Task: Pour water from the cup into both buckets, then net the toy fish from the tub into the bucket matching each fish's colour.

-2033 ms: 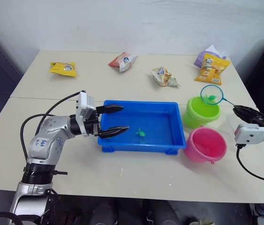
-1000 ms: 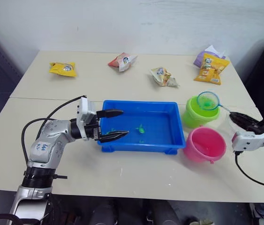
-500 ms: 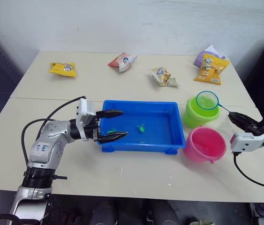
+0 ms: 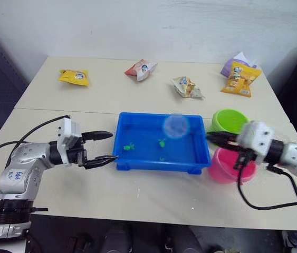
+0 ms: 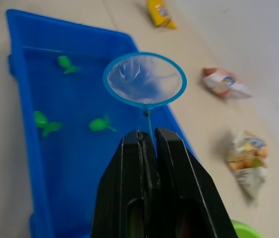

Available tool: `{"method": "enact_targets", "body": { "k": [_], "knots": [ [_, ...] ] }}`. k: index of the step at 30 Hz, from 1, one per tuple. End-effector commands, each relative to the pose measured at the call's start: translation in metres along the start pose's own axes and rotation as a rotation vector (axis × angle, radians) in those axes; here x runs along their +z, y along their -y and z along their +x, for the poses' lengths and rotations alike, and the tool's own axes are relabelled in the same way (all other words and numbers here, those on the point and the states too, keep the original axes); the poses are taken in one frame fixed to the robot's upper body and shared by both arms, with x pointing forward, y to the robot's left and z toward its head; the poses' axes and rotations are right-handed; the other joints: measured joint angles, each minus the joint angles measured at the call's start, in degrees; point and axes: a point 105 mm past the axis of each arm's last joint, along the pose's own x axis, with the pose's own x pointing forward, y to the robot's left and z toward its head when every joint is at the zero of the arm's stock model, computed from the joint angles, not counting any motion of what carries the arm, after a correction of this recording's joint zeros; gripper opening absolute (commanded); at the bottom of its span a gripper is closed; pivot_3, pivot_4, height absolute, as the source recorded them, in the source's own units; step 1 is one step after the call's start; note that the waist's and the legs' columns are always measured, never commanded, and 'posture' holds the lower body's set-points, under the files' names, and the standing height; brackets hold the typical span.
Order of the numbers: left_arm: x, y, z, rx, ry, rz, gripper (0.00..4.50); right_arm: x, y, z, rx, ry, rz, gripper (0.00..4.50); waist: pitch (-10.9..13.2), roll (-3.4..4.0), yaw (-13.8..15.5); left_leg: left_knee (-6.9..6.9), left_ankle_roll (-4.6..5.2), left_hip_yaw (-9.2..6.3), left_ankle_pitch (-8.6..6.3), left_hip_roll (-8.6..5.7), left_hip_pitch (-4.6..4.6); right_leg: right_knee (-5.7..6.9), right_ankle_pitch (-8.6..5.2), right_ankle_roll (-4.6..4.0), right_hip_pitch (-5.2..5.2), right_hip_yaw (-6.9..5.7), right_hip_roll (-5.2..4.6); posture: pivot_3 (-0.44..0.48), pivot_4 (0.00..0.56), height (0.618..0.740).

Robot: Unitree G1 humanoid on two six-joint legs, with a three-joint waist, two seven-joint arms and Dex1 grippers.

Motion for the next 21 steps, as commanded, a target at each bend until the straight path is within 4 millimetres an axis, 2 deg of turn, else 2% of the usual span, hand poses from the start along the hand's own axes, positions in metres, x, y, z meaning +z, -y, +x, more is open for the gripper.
{"method": "enact_targets", "body": {
  "k": [1,5,7,11,14,21],
  "knots": [
    [0.003,0.002,-0.009,0.018,0.013,0.031,4.46,-0.019,0.004,0.009,-0.018,-0.157,-0.065,0.00,0.0,0.00,-0.1,-0.02,0.00,0.01,0.00,-0.04,-0.02,-0.02,0.00,0.00,-0.03,-0.02,-0.04,0.000,0.150,0.738],
    [-0.005,0.006,-0.017,0.044,0.008,0.020,4.46,-0.030,0.020,0.017,-0.078,-0.225,-0.175,0.00,0.0,0.01,-0.2,-0.04,-0.01,0.03,0.00,-0.04,-0.09,-0.07,0.00,0.00,-0.08,-0.08,-0.04,0.000,0.150,0.738],
    [-0.008,0.008,-0.020,0.050,0.005,0.017,4.46,-0.037,0.017,0.021,-0.038,-0.269,-0.230,0.00,0.0,0.01,-0.3,-0.03,-0.01,0.06,0.01,-0.04,-0.08,-0.04,0.00,0.00,-0.10,-0.06,-0.03,0.000,0.150,0.738],
    [-0.012,0.010,-0.024,0.060,-0.003,0.017,4.46,-0.033,0.007,0.040,0.032,-0.243,-0.238,0.00,0.0,0.01,-0.4,-0.05,-0.02,0.05,0.01,-0.01,-0.06,-0.03,0.00,0.00,-0.10,-0.06,0.01,0.000,0.150,0.738],
    [-0.012,0.010,-0.024,0.060,-0.007,0.020,4.46,-0.026,0.000,0.053,0.086,-0.244,-0.191,0.00,0.0,0.01,-0.4,-0.04,-0.03,0.07,0.01,0.00,-0.05,0.02,0.00,0.00,-0.11,-0.04,0.02,0.000,0.150,0.738],
    [-0.008,0.011,-0.021,0.055,-0.004,0.024,4.46,-0.023,-0.008,0.060,0.109,-0.236,-0.049,0.00,0.0,0.00,-0.2,-0.06,0.00,0.03,-0.01,-0.03,-0.09,-0.07,0.00,0.00,-0.09,-0.09,-0.03,0.000,0.150,0.738]
  ]
}}
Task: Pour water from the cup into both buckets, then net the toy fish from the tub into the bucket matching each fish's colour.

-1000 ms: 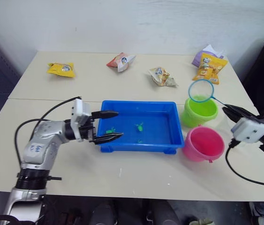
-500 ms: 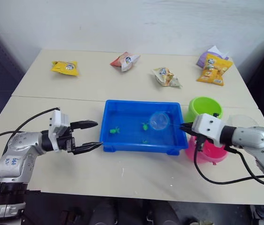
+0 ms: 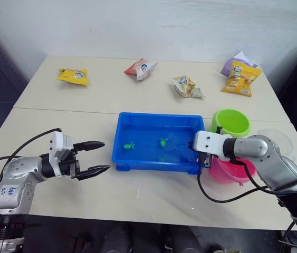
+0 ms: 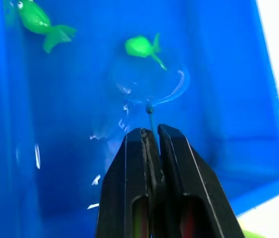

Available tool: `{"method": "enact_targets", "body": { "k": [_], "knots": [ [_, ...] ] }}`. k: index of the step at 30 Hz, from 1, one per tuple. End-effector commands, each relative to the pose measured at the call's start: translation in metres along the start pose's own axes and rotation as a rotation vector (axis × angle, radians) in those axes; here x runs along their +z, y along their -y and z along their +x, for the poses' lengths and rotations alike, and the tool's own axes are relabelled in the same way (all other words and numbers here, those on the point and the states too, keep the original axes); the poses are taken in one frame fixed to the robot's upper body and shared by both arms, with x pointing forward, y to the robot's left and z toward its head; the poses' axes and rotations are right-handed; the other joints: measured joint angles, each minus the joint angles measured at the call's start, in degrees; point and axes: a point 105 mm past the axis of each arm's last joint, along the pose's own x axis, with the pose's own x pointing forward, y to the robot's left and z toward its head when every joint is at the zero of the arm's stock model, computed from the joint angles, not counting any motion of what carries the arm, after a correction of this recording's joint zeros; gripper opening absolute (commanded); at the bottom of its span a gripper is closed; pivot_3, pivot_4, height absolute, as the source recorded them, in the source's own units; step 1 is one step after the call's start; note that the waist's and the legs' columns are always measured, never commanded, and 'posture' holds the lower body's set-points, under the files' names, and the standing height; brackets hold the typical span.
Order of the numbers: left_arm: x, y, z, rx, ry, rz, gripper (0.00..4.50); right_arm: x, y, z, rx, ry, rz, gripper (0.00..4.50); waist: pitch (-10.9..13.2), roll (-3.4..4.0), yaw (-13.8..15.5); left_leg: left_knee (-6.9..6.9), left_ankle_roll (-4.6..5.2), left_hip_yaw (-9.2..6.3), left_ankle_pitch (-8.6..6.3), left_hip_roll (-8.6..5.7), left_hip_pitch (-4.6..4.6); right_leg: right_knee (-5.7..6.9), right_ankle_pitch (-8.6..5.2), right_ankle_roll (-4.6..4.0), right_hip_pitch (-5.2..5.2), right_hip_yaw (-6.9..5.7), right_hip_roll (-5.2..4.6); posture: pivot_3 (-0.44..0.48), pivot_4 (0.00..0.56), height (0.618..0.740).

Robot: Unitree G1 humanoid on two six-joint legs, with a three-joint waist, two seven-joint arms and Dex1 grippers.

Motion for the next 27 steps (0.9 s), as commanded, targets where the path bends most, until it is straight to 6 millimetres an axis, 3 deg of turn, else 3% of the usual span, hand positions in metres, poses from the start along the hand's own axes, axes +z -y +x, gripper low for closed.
{"method": "enact_targets", "body": {
  "k": [1,7,14,22,27],
  "knots": [
    [0.013,0.001,0.000,-0.004,0.012,0.047,4.46,0.008,0.005,-0.006,-0.024,0.020,0.012,0.00,0.0,0.00,-0.1,0.00,0.00,0.00,0.00,0.00,0.00,0.00,0.00,0.00,0.00,0.00,0.00,0.000,0.150,0.738],
    [0.014,0.005,0.002,-0.013,0.010,0.029,4.46,-0.001,0.006,-0.016,-0.017,-0.039,0.006,0.00,0.0,0.00,-0.1,-0.01,-0.01,0.00,0.00,0.00,0.01,0.02,0.00,0.00,-0.01,0.00,0.00,0.000,0.150,0.738],
    [0.016,0.008,0.005,-0.024,0.012,0.018,4.46,-0.006,0.003,-0.028,0.121,-0.089,-0.054,0.00,0.0,0.00,-0.2,-0.02,-0.01,0.01,0.00,0.00,0.03,0.03,0.00,0.00,0.00,0.02,0.01,0.000,0.150,0.738],
    [0.018,0.008,0.008,-0.023,0.019,0.019,4.46,0.017,-0.009,-0.015,0.305,0.013,-0.086,0.00,0.0,0.00,-0.2,-0.04,-0.02,0.01,0.00,0.02,0.06,0.03,0.00,0.00,0.00,0.02,0.03,0.000,0.150,0.738],
    [0.018,0.007,0.007,-0.015,0.022,0.020,4.46,0.029,-0.006,-0.005,0.333,0.064,-0.076,0.00,0.0,0.00,-0.2,-0.02,-0.02,0.01,0.00,0.02,0.06,0.04,0.00,0.00,0.00,0.02,0.03,0.000,0.150,0.738]
  ]
}}
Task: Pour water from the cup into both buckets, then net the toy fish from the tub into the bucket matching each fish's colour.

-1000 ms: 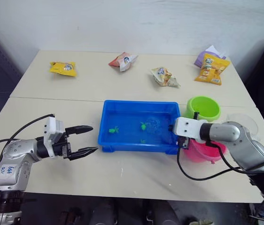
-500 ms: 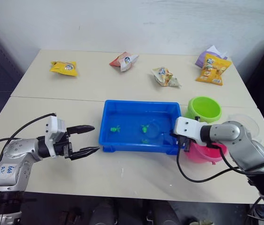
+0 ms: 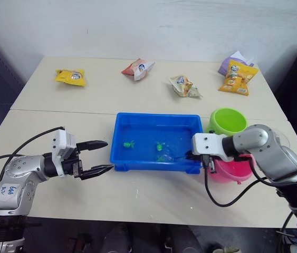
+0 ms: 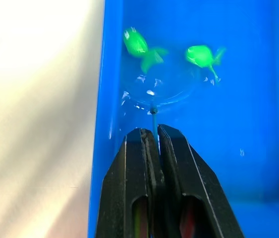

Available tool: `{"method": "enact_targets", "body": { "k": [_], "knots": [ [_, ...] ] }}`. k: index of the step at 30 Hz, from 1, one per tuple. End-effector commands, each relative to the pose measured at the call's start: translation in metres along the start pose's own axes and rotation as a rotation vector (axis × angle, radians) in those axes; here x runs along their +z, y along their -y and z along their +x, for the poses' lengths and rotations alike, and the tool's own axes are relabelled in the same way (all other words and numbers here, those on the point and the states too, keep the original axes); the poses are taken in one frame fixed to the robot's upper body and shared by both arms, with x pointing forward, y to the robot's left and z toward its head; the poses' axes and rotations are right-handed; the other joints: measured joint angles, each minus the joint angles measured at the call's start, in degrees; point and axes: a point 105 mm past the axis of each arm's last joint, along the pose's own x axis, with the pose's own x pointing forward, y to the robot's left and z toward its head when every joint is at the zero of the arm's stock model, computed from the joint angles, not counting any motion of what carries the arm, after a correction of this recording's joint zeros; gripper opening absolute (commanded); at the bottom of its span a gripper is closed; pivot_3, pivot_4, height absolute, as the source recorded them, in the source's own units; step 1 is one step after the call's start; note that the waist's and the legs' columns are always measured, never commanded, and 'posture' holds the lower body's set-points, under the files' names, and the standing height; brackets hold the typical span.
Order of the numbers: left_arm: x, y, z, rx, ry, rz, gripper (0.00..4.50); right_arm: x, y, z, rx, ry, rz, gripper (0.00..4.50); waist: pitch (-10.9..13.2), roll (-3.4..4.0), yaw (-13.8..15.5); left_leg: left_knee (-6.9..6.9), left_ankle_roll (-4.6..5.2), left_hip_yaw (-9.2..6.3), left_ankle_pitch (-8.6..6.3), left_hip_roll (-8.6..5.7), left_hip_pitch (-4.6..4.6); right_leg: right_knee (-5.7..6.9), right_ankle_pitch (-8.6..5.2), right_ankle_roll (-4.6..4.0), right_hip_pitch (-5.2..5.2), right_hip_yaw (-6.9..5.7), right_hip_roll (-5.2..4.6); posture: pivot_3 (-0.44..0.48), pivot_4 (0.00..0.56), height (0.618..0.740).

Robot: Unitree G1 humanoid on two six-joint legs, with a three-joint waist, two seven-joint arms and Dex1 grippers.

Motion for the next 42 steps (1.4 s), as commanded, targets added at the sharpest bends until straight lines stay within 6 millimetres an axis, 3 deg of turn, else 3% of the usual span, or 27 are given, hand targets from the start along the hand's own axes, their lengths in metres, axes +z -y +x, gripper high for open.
{"method": "enact_targets", "body": {
  "k": [1,6,15,28,34,42],
  "knots": [
    [0.010,0.002,0.000,-0.007,0.028,0.036,4.46,0.012,0.005,0.002,0.017,0.051,-0.014,0.00,0.0,0.00,0.0,0.00,0.00,0.00,0.00,0.00,0.00,0.00,0.00,0.00,0.00,0.00,0.00,0.000,0.150,0.738],
    [0.008,0.001,-0.003,0.004,0.030,0.037,4.46,0.019,0.007,0.003,0.008,0.136,0.054,0.00,0.0,0.00,0.0,-0.03,-0.01,-0.01,0.00,0.00,-0.02,-0.03,0.00,0.00,0.00,-0.01,-0.01,0.000,0.150,0.738],
    [0.006,-0.001,-0.004,0.010,0.035,0.038,4.46,0.022,0.012,-0.014,-0.013,0.219,0.200,0.00,0.0,0.00,0.0,-0.03,-0.01,-0.01,-0.01,0.00,-0.02,-0.04,0.00,0.00,0.00,-0.01,-0.02,0.000,0.150,0.738],
    [0.007,-0.002,0.003,-0.032,0.054,0.059,4.46,0.011,0.020,-0.043,-0.140,0.302,0.317,0.00,0.0,0.00,0.1,-0.08,0.00,-0.01,-0.02,-0.01,-0.02,-0.08,0.00,0.00,-0.01,-0.02,-0.03,0.000,0.150,0.738],
    [0.019,0.000,0.014,-0.085,0.108,0.005,4.46,0.009,0.032,-0.070,-0.372,0.387,0.282,0.00,0.0,0.00,0.1,-0.09,-0.01,-0.01,-0.02,-0.02,-0.04,-0.09,0.00,0.00,-0.01,-0.02,-0.02,0.000,0.150,0.738],
    [0.039,-0.007,0.036,-0.108,0.188,0.073,4.46,-0.003,0.023,-0.107,-0.523,0.395,0.309,0.00,0.0,-0.01,0.3,-0.06,0.00,0.00,-0.01,-0.03,-0.06,-0.10,0.02,0.03,0.01,-0.03,0.00,0.000,0.150,0.738]
  ]
}}
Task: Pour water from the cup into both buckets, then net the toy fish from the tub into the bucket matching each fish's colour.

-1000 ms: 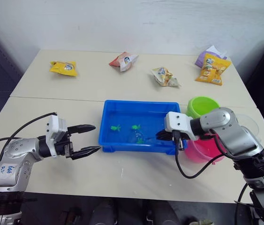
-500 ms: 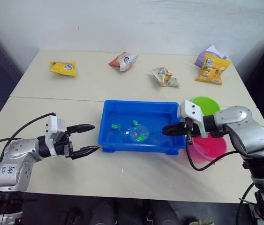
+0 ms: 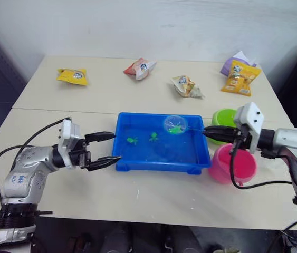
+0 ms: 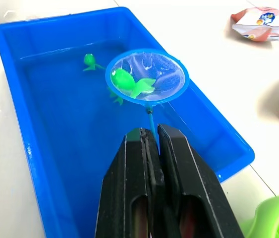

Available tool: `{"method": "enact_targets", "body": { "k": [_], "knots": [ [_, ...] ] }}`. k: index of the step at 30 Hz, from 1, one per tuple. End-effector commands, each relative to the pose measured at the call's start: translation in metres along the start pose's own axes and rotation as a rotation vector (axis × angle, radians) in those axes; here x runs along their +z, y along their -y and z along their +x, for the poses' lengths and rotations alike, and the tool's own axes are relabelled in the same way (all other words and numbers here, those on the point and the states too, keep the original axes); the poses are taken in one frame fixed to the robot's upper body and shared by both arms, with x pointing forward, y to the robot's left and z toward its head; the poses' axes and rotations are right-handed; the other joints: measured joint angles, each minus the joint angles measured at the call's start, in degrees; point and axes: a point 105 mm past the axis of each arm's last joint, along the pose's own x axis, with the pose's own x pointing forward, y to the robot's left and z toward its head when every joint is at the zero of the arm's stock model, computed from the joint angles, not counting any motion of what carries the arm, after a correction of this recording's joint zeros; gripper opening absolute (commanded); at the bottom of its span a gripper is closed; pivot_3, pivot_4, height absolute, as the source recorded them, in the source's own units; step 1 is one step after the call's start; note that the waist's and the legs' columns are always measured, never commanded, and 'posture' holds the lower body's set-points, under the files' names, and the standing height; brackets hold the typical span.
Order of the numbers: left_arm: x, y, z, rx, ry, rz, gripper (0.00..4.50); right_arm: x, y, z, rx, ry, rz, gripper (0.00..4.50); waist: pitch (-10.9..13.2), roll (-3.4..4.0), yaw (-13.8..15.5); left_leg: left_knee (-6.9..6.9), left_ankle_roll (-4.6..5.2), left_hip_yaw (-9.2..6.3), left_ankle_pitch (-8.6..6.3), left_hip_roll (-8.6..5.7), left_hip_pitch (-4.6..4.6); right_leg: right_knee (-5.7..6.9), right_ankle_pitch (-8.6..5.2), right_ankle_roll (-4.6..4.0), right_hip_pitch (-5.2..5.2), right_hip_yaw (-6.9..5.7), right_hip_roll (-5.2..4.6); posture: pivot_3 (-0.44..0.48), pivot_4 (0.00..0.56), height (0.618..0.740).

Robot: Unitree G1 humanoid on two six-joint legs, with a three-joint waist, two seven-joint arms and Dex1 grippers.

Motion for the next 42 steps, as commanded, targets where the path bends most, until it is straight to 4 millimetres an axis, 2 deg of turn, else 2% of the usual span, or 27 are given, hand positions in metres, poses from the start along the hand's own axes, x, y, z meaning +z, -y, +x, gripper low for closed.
{"method": "enact_targets", "body": {
  "k": [1,4,7,9,11,16,20,25,30,33,38,42],
  "knots": [
    [0.014,-0.004,0.013,-0.021,0.051,0.055,4.46,0.018,0.014,-0.028,-0.114,0.035,-0.081,0.00,0.0,0.00,0.0,0.00,0.01,0.00,0.00,-0.01,0.00,0.00,0.00,0.01,0.01,0.00,0.00,0.000,0.150,0.738],
    [0.027,-0.008,0.030,-0.042,0.092,0.066,4.46,0.010,0.028,-0.055,-0.224,-0.021,-0.107,0.00,0.0,0.00,0.3,0.01,0.01,0.00,0.00,-0.02,0.00,-0.03,0.01,0.02,0.03,-0.01,0.03,0.000,0.150,0.738],
    [0.032,-0.010,0.035,-0.047,0.115,0.078,4.46,0.006,0.037,-0.068,-0.300,-0.050,-0.127,0.00,0.0,0.00,0.3,0.00,0.01,0.02,0.00,-0.02,0.00,-0.06,0.01,0.02,0.04,0.00,0.05,0.000,0.150,0.738],
    [0.032,-0.009,0.039,-0.060,0.113,0.075,4.46,-0.001,0.050,-0.083,-0.404,-0.094,-0.165,0.00,0.0,0.00,-0.2,-0.01,0.00,0.08,0.01,0.01,0.05,-0.04,0.01,0.03,0.04,0.07,0.10,0.000,0.150,0.738],
    [0.031,-0.009,0.041,-0.068,0.111,0.069,4.46,-0.007,0.056,-0.092,-0.455,-0.137,-0.200,0.00,0.0,0.00,-0.2,0.02,-0.03,0.09,0.03,0.03,0.06,0.00,0.01,0.03,0.04,0.09,0.16,0.000,0.150,0.738],
    [0.029,-0.007,0.048,-0.074,0.110,0.066,4.46,-0.027,0.077,-0.107,-0.585,-0.294,-0.420,0.00,0.0,0.00,-0.1,0.03,-0.08,0.13,0.06,0.04,0.10,0.03,0.01,0.02,0.04,0.16,0.20,0.000,0.150,0.738],
    [0.029,-0.008,0.053,-0.073,0.119,0.081,4.46,-0.035,0.086,-0.106,-0.635,-0.332,-0.565,0.00,0.0,0.00,-0.1,0.04,-0.13,0.14,0.09,0.04,0.11,0.03,0.01,0.02,0.04,0.17,0.20,0.000,0.150,0.738],
    [0.030,-0.008,0.058,-0.078,0.126,0.088,4.46,-0.044,0.083,-0.102,-0.581,-0.390,-0.837,0.00,0.0,0.01,-0.1,0.04,-0.18,0.18,0.12,0.05,0.12,0.03,0.01,0.02,0.03,0.20,0.25,0.000,0.150,0.738],
    [0.030,-0.008,0.058,-0.075,0.120,0.088,4.46,-0.033,0.083,-0.103,-0.614,-0.372,-1.044,0.00,0.0,0.02,-0.2,0.05,-0.23,0.18,0.15,0.08,0.13,0.04,0.01,0.02,0.03,0.21,0.27,0.000,0.150,0.738],
    [0.028,-0.007,0.059,-0.074,0.113,0.088,4.46,-0.035,0.078,-0.102,-0.562,-0.380,-1.162,0.00,0.0,0.02,-0.1,0.06,-0.26,0.18,0.16,0.07,0.13,0.05,0.01,0.02,0.03,0.22,0.27,0.000,0.150,0.738],
    [0.028,-0.008,0.059,-0.068,0.113,0.091,4.46,-0.040,0.072,-0.102,-0.492,-0.392,-1.338,0.00,0.0,0.02,-0.2,0.06,-0.27,0.18,0.17,0.08,0.13,0.04,0.01,0.02,0.03,0.23,0.28,0.000,0.150,0.738],
    [0.028,-0.009,0.059,-0.065,0.113,0.095,4.46,-0.053,0.069,-0.105,-0.454,-0.407,-1.374,0.00,0.0,0.02,-0.1,0.06,-0.30,0.20,0.19,0.08,0.15,0.07,0.00,0.01,0.03,0.26,0.31,0.000,0.150,0.738]
  ]
}}
